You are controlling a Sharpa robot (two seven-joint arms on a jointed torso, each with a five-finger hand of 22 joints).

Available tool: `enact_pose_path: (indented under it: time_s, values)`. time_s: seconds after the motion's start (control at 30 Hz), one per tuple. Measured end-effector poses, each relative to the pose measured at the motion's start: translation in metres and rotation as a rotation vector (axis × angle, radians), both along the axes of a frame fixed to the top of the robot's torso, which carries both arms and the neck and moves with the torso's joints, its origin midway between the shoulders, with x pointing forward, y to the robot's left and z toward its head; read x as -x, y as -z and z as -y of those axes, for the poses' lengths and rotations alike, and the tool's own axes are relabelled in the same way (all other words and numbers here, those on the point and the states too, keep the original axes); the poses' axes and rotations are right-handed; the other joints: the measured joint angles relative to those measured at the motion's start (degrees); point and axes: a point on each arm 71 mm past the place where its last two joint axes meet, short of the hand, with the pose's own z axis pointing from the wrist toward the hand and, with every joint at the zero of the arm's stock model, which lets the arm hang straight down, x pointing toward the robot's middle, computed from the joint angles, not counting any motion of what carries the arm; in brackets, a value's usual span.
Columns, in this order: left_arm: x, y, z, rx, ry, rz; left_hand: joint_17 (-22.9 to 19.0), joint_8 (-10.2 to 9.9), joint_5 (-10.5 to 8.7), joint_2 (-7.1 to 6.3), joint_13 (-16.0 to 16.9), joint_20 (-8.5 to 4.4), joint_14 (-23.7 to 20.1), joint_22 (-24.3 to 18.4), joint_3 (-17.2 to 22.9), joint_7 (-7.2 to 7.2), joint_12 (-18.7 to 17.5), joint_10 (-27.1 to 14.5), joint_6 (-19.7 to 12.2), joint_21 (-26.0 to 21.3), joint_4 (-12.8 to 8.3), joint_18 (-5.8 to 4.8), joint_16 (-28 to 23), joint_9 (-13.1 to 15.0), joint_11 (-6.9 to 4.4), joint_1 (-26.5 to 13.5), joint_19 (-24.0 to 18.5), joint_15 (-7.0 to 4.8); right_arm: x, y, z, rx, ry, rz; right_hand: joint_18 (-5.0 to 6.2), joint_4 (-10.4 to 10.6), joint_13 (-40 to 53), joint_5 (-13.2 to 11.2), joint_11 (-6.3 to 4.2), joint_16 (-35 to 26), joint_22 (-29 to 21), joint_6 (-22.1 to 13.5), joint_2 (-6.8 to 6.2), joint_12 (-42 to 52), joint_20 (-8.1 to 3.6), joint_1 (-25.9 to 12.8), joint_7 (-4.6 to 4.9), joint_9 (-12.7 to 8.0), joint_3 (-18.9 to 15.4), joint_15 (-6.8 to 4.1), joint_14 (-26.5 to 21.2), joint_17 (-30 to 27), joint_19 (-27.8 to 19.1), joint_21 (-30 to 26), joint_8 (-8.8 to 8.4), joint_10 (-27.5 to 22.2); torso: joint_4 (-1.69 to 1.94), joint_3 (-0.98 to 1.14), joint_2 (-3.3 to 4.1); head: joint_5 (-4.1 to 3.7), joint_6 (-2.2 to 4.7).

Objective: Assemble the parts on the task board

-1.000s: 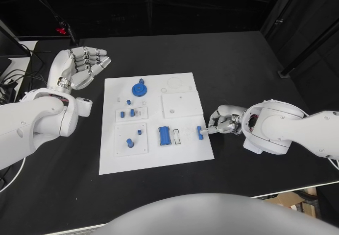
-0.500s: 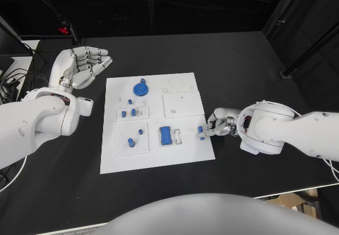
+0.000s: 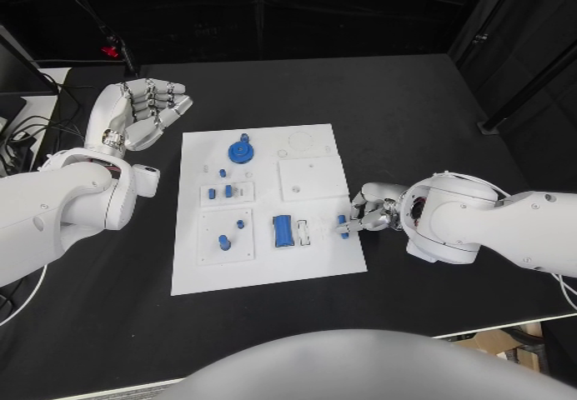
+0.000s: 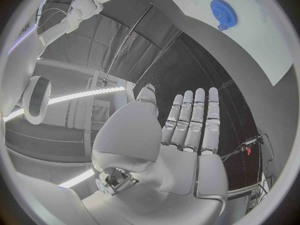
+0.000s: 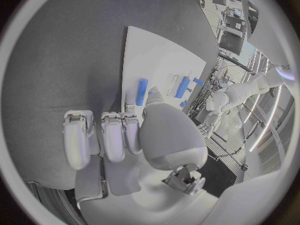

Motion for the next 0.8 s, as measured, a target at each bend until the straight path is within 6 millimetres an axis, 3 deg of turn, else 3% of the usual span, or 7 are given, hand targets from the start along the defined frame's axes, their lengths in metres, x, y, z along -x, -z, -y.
enact_pose_path:
  time_s: [0.3,0.47,0.67,0.8]
  values:
    - [0.000,0.000,0.000,0.000,0.001,0.000,-0.14,0.00,0.00,0.00,0.00,0.21,0.00,-0.12,-0.43,0.00,0.00,0.00,0.00,0.00,0.04,0.00,0.00,0.00,0.00,0.00,0.21,0.00,-0.007,0.003,-0.004,0.013,-0.009,0.000,0.00,0.00,0.00,0.68,0.00,0.00,0.00,0.30,0.67,0.00,0.00,0.67,0.02,-0.21,0.00,0.00,0.00,0.00,0.00,0.00,-0.34,0.00,0.01,-0.01,-0.01,-0.13,0.00]
    - [0.000,0.000,0.001,0.000,0.002,0.000,-0.14,0.00,0.00,0.00,0.00,0.21,0.00,-0.12,-0.43,0.00,0.00,0.00,0.00,0.00,0.04,0.00,0.00,0.00,0.00,0.00,0.21,0.00,-0.011,0.003,-0.008,0.017,-0.023,0.001,0.00,-0.16,0.00,2.02,0.00,0.00,0.00,0.71,1.05,0.00,0.12,1.05,0.01,-0.21,0.17,0.21,0.21,0.00,-0.12,0.00,-1.40,0.00,0.01,-0.01,0.00,0.07,0.00]
    - [0.000,0.000,0.001,0.001,0.002,0.000,-0.13,0.00,0.00,0.00,0.00,0.20,0.00,-0.12,-0.43,0.00,0.00,0.00,0.00,0.00,0.04,0.00,0.00,0.00,0.00,0.00,0.21,0.00,-0.013,0.003,-0.010,0.022,-0.033,0.000,0.00,-0.76,0.17,4.62,0.01,0.00,0.00,0.79,2.75,0.39,0.42,2.95,0.16,0.77,1.26,0.41,0.01,0.00,0.00,0.00,-1.48,-0.01,0.05,0.03,0.02,0.16,0.00]
    - [0.000,0.000,0.001,0.001,0.002,0.000,-0.13,0.00,0.00,0.00,0.00,0.21,0.00,-0.12,-0.42,0.00,0.00,0.00,0.00,0.00,0.04,0.00,0.00,0.00,0.00,0.00,0.21,0.00,-0.013,0.003,-0.011,0.025,-0.039,-0.002,0.00,-1.99,0.34,5.86,0.11,0.00,0.00,0.87,2.69,0.55,0.42,6.00,0.23,1.34,2.49,0.42,0.00,0.00,0.00,0.00,-1.48,-0.11,0.05,0.02,0.03,0.19,0.00]
